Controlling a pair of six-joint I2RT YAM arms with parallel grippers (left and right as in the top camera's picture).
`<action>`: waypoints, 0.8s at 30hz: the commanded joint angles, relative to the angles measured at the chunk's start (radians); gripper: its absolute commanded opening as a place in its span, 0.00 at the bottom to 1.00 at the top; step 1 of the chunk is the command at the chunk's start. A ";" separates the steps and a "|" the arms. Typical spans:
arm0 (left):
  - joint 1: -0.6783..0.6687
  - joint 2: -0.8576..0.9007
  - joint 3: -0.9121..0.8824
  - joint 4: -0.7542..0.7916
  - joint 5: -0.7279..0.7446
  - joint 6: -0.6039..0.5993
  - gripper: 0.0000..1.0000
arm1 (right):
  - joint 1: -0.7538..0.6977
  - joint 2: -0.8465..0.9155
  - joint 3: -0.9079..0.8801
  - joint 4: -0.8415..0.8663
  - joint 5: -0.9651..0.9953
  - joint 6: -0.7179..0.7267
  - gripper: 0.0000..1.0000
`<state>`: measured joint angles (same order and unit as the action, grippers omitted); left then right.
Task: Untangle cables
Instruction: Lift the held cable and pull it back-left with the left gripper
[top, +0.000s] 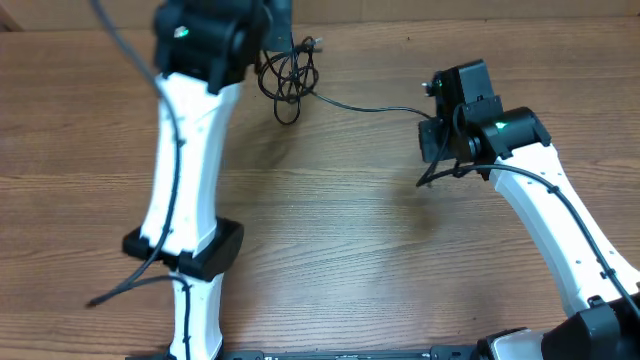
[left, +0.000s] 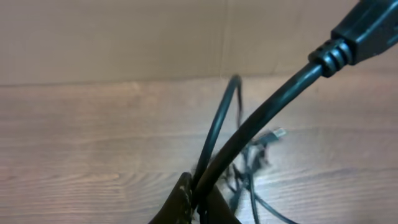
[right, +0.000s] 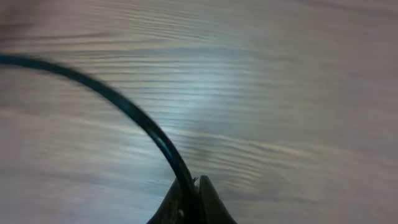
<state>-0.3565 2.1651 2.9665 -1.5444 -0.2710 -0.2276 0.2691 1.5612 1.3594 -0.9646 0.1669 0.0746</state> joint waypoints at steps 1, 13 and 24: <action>0.026 -0.146 0.055 -0.007 -0.058 0.026 0.04 | -0.071 0.004 -0.066 -0.003 0.245 0.201 0.04; 0.167 -0.290 0.055 -0.130 -0.189 0.024 0.04 | -0.501 0.003 -0.144 -0.033 0.270 0.480 0.04; 0.246 -0.282 0.014 -0.145 -0.180 0.012 0.04 | -0.724 0.003 -0.144 -0.010 0.047 0.475 0.04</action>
<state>-0.1413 1.8969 2.9768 -1.6936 -0.3710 -0.2249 -0.4229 1.5631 1.2236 -0.9855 0.2535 0.5236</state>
